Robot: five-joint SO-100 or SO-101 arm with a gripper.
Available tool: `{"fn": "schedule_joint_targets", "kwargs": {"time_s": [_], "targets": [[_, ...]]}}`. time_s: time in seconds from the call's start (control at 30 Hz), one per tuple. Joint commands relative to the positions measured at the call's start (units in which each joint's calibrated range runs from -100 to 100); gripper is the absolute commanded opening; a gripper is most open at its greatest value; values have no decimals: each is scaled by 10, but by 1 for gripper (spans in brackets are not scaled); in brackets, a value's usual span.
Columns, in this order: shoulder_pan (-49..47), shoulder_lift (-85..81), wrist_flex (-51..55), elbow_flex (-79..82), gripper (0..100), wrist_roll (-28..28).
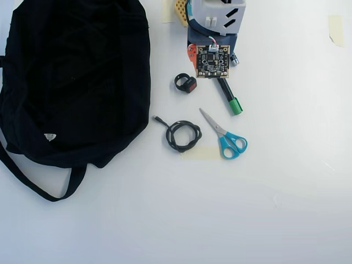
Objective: Put the bike light into the black bag
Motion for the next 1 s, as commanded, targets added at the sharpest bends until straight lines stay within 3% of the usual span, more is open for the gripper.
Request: {"fn": "schedule_joint_targets", "kwargs": {"time_s": [0.0, 0.53, 0.97], "targets": [[2, -25, 54, -16, 2, 35], [24, -16, 55, 24, 2, 38], [28, -14, 38, 90, 2, 142]]}}
